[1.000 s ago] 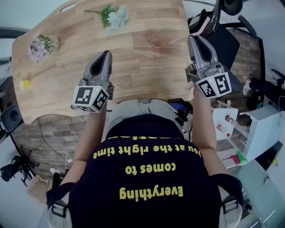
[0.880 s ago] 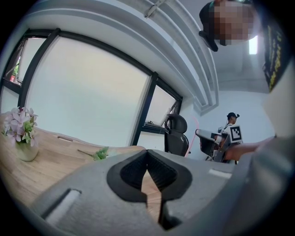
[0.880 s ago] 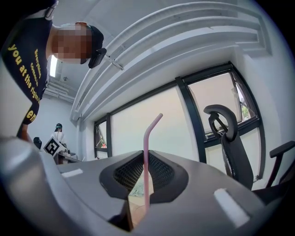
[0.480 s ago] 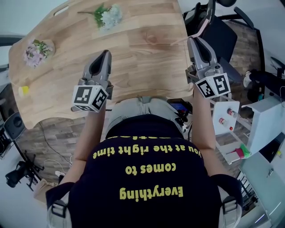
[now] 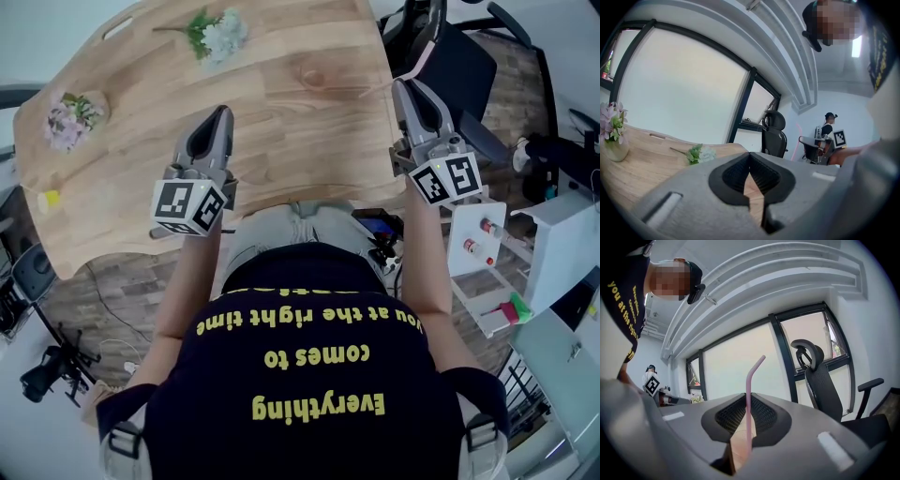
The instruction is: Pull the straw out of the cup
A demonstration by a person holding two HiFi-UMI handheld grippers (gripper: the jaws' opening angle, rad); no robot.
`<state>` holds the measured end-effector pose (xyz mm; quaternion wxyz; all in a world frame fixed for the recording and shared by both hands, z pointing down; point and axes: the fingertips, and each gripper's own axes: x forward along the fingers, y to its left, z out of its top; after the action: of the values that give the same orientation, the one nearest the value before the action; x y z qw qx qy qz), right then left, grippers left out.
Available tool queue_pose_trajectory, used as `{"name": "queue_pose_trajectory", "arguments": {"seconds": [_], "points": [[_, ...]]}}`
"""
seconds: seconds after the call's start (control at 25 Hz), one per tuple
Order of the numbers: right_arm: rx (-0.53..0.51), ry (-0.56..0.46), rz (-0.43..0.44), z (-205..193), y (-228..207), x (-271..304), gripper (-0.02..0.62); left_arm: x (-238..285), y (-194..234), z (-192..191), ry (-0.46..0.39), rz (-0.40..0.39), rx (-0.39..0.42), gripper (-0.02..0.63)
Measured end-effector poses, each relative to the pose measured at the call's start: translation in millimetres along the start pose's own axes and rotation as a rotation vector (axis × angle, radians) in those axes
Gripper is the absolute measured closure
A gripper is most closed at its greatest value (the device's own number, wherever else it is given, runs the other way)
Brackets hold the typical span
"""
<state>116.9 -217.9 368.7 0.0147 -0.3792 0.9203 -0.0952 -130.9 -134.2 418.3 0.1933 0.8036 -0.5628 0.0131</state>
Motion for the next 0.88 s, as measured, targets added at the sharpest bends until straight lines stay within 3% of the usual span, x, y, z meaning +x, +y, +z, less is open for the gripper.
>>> {"name": "queue_pose_trajectory", "arguments": {"seconds": [0.52,0.88], "points": [[0.145,0.199,-0.023,-66.7,-17.1,-5.8,0.555,6.7,-6.0,-8.9,0.023,-0.021,-0.009,0.604],[0.248,0.331,-0.101,-125.3,-41.4,-17.4,0.557,11.7,-5.8,-15.2,0.036,-0.025,-0.014,0.604]]}}
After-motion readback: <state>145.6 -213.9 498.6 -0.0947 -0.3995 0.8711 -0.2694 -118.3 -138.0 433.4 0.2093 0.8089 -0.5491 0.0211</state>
